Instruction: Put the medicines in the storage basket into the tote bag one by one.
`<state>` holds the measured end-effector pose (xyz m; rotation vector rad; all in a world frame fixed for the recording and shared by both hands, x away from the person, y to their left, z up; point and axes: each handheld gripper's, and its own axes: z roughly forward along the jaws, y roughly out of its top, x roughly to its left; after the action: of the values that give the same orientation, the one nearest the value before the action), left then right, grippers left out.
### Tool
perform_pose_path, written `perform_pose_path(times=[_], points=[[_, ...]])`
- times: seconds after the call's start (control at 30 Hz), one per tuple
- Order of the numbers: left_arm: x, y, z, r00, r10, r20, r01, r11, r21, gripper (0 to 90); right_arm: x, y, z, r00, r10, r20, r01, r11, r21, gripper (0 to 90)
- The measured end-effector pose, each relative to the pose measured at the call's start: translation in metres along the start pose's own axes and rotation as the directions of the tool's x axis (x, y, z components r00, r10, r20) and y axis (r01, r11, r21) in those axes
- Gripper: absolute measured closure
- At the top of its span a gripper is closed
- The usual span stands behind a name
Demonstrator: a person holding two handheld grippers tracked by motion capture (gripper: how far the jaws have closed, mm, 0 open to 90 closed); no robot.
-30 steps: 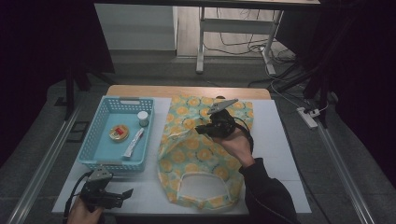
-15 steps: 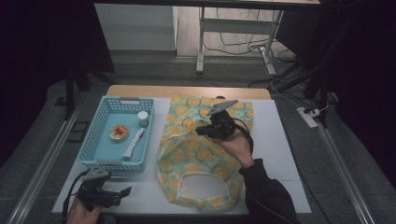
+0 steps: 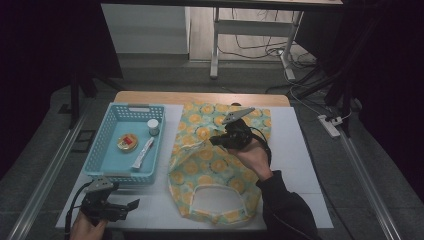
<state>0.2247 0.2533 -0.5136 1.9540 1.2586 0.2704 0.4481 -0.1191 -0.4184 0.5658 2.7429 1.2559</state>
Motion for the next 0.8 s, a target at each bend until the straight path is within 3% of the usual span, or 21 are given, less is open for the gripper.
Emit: perform_pose_path(times=[0.4, 0.8], points=[[0.002, 0.005, -0.005, 0.9994, -0.006, 0.035, 0.007, 0.9998, -0.019, 0.0, 0.001, 0.001, -0.002, 1.0, -0.008, -0.001, 0.008, 1.0, -0.006, 90.0], [0.004, 0.015, -0.016, 0.9998, 0.007, 0.018, -0.006, 0.999, -0.044, 0.1, 0.0, 0.0, -0.002, 1.0, -0.008, -0.001, 0.008, 1.0, -0.007, 90.0]])
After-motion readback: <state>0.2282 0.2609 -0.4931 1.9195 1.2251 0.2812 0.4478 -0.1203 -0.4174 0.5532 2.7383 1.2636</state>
